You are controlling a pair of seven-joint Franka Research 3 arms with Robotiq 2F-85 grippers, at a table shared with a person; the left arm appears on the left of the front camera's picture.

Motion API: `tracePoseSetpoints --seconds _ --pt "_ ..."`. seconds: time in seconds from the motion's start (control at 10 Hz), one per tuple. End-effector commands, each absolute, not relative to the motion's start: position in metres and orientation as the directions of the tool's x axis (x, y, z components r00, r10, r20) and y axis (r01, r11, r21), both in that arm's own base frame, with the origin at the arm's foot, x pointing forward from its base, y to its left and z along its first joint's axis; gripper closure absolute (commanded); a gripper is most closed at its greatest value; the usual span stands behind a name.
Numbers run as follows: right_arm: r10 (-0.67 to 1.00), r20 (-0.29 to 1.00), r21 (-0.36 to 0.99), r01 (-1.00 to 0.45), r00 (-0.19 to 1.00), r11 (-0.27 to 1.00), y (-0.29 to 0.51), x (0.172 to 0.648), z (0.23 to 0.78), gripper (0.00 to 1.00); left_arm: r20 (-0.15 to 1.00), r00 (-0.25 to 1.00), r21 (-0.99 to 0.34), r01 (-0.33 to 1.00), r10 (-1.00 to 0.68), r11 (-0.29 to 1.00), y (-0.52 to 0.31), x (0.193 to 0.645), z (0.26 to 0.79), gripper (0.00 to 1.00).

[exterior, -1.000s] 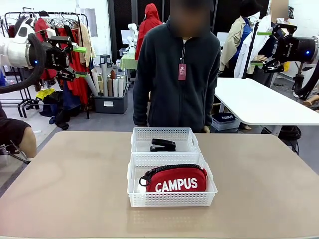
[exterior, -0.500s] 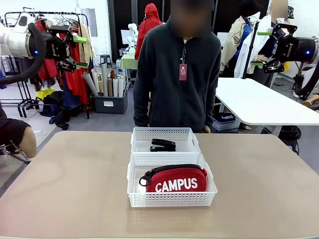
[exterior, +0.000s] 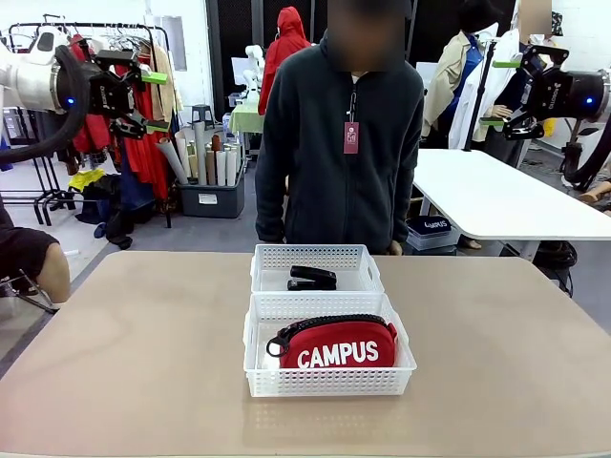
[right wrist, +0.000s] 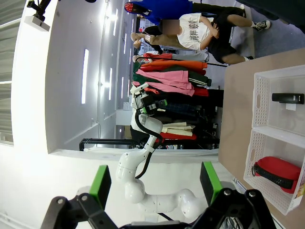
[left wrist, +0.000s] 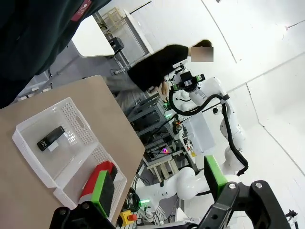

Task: Distribute items into two baskets.
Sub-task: Place the picked Stapler into the Organizing basket as instructed by the person.

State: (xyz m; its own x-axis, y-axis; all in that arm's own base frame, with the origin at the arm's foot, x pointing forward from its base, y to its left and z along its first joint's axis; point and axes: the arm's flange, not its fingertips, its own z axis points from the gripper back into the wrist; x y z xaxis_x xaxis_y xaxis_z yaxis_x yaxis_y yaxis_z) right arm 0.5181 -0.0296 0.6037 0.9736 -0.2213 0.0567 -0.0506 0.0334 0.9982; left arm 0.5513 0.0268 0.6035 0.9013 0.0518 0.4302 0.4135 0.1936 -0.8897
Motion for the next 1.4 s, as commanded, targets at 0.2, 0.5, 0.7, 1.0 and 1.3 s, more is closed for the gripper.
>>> tracePoseSetpoints --seconds 0.2,0.5,0.7,1.0,1.3 --pt "-0.218 0.060 0.998 -0.054 0.974 0.033 -0.0275 0.5172 0.6060 0.00 0.431 0.901 -0.890 0.414 0.054 0.193 0.0282 0.5495 0.6043 0.00" --pt "-0.218 0.060 0.998 -0.054 0.974 0.033 -0.0275 0.5172 0.6060 0.00 0.431 0.901 -0.890 0.414 0.054 0.193 0.0282 0.5495 0.6043 0.00" --pt "-0.218 0.060 0.998 -0.054 0.974 0.033 -0.0275 0.5172 0.6060 0.00 0.431 0.901 -0.890 0.414 0.054 0.193 0.0282 0.5495 0.6043 0.00" --pt "-0.218 0.060 0.998 -0.054 0.974 0.033 -0.0275 0.5172 0.6060 0.00 0.431 0.901 -0.890 0.414 0.054 0.193 0.0282 0.5495 0.6043 0.00" --pt "-0.218 0.060 0.998 -0.054 0.974 0.033 -0.0275 0.5172 0.6060 0.00 0.431 0.901 -0.890 0.414 0.054 0.193 0.0282 0.5495 0.6043 0.00"
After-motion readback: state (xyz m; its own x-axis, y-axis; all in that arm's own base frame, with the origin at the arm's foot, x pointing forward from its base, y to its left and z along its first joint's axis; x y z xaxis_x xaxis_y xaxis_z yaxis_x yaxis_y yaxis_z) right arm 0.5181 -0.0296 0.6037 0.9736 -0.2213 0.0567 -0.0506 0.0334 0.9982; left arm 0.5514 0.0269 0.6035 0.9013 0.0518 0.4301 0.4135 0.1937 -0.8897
